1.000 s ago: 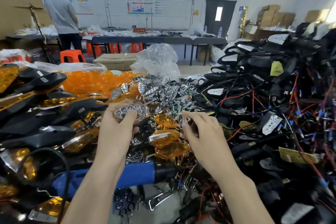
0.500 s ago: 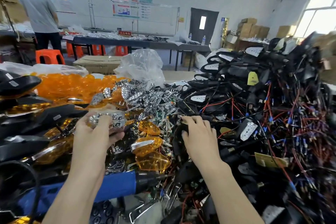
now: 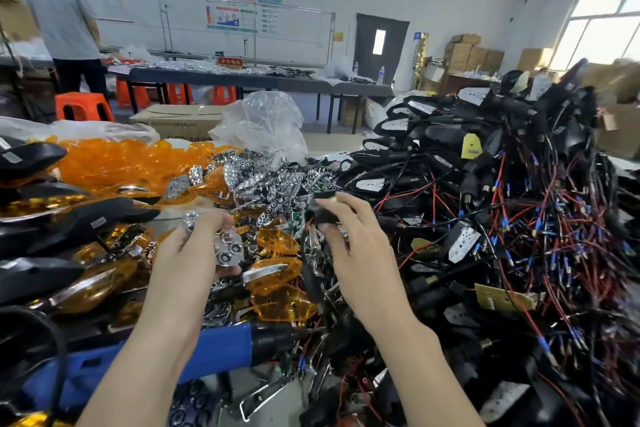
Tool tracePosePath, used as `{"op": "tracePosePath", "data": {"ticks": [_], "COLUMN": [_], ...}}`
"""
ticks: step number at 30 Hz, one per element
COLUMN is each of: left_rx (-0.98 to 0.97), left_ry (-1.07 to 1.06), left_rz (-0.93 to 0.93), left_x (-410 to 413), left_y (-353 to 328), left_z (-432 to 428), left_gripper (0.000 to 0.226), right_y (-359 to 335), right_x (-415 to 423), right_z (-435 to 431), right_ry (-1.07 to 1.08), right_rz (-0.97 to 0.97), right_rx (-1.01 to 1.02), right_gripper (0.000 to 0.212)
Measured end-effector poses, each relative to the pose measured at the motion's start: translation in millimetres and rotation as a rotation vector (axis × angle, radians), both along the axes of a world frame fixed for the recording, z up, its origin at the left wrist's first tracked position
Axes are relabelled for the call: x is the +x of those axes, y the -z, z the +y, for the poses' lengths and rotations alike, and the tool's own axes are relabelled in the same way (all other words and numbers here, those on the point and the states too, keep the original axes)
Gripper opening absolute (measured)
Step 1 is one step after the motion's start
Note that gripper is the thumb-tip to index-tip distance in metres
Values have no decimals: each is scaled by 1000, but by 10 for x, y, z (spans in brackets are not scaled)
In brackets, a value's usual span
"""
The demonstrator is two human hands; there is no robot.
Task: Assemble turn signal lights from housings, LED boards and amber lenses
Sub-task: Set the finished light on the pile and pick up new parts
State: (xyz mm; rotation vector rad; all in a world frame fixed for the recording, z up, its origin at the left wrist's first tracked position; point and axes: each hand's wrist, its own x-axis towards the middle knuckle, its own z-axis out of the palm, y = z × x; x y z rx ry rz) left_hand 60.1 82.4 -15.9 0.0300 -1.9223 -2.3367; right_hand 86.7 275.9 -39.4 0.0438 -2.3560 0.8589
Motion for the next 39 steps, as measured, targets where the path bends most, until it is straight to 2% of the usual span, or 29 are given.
{"op": "tracePosePath", "data": {"ticks": [3, 7, 11, 13, 18, 24, 28, 33, 39], "left_rx": [-63, -76, -81, -85, -77, -77, -48, -52, -75], "left_ry": [0, -17, 0, -2, 10, 2, -6, -10, -3], "left_rz": [34, 44, 10, 7, -6, -43, -43, -42, -50], "left_x": [-13, -51, -47, -39, -25, -43, -55, -24, -14], "left_y": [30, 79, 86, 77, 60, 57, 58, 51, 23], "left_z": [2, -16, -41, -39, -40, -44, -45, -25, -24], "left_gripper": [21, 26, 27, 27, 24, 25, 24, 26, 29], "right_y": [6, -10, -78, -121, -280, -365, -321, -287, -262], "right_x": [-6, -29, -70, -118, -334, -555, -655, -747, -728], "right_z": [-23, 49, 277, 406, 719, 812, 758, 706, 648], "right_ry": [-4, 60, 262, 373, 472, 316, 285, 326, 220], "right_rz": [-78, -202, -211, -286, -296, -313, -548, -684, -624], "right_rx": [107, 166, 161, 230, 392, 422, 259, 267, 190], "right_gripper": [31, 41, 42, 44, 39, 35, 49, 50, 54]}}
